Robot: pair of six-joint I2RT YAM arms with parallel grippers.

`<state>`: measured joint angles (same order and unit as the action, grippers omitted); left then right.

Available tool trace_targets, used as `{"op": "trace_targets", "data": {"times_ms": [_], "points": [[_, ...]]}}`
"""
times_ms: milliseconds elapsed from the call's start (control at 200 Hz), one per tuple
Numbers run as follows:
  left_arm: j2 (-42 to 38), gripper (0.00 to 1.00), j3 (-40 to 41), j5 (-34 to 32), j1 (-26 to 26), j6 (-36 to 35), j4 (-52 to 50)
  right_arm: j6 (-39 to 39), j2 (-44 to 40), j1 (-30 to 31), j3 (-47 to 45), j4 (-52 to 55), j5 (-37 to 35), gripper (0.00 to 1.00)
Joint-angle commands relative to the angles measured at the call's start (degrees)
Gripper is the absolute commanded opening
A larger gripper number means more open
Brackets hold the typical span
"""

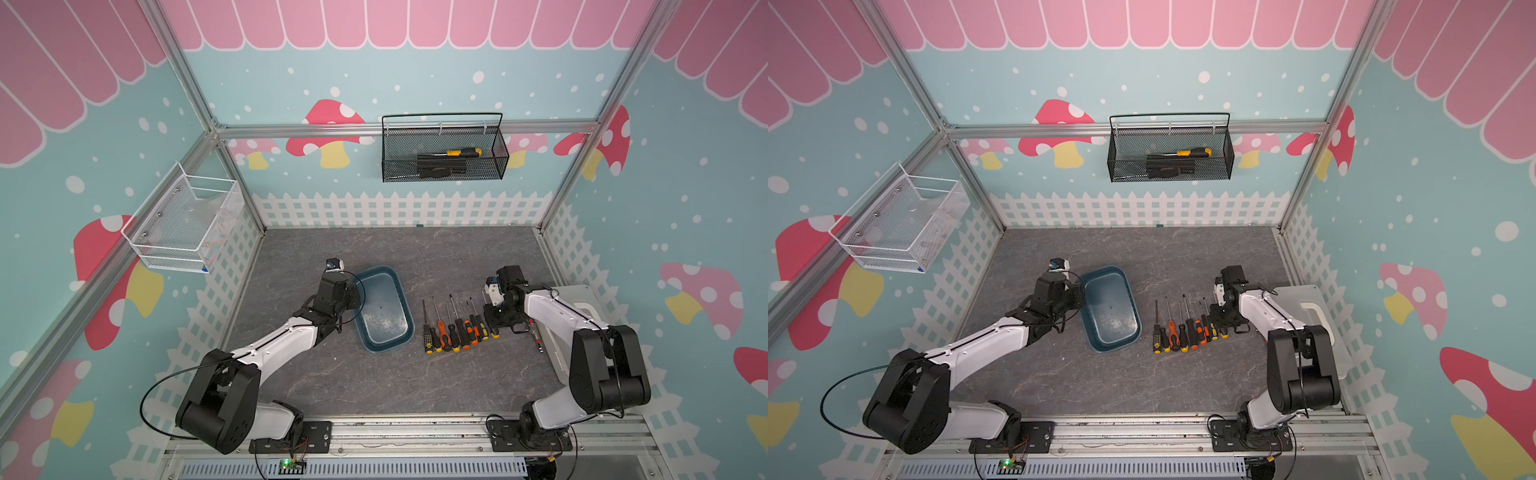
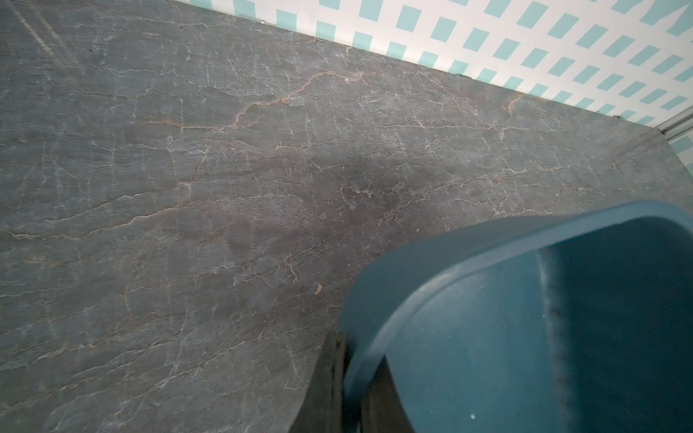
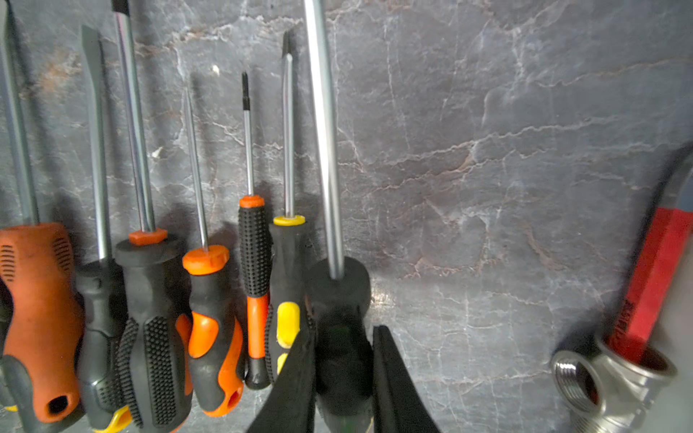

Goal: Take out the screwdriver from the storage box
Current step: Place the screwdriver at the center of the board.

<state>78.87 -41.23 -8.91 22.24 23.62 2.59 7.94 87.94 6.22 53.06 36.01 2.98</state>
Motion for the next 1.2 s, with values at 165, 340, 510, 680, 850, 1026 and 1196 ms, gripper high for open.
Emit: {"op": "trace_targets", "data": {"times_ms": [165,340,510,680,850,1026,1196], "points": [[0.6,0.0,-0.5,0.1,-0.2,-1.3,-0.6,-0.6,2.1,-1.2,0.3,-1.1,1.8,0.0],[0.6,0.0,-0.8,0.1,-0.2,-1.4,-0.8,-0.8,2.9,-1.6,0.1,-1.3,2.4,0.0],[0.6,0.0,-0.8,0.1,-0.2,-1.3,-1.0,-0.9,3.1,-1.7,-0.1,-1.6,2.9,0.0],[0.5,0.0,-0.6,0.1,-0.3,-1.2,-0.9,-1.1,3.4,-1.9,-0.3,-1.6,2.9,0.0],[0.3,0.0,-0.3,0.1,-0.2,-1.1,-0.9,-1.1,3.7,-2.1,-0.3,-1.8,3.1,0.0],[0.1,0.0,-0.1,0.0,-0.2,-1.1,-0.9,-1.1,4.3,-2.3,-0.1,-1.6,3.6,0.0],[0.1,0.0,0.2,0.0,-0.2,-1.0,-0.7,-1.2,5.0,-2.4,0.2,-1.3,4.1,0.0]]}}
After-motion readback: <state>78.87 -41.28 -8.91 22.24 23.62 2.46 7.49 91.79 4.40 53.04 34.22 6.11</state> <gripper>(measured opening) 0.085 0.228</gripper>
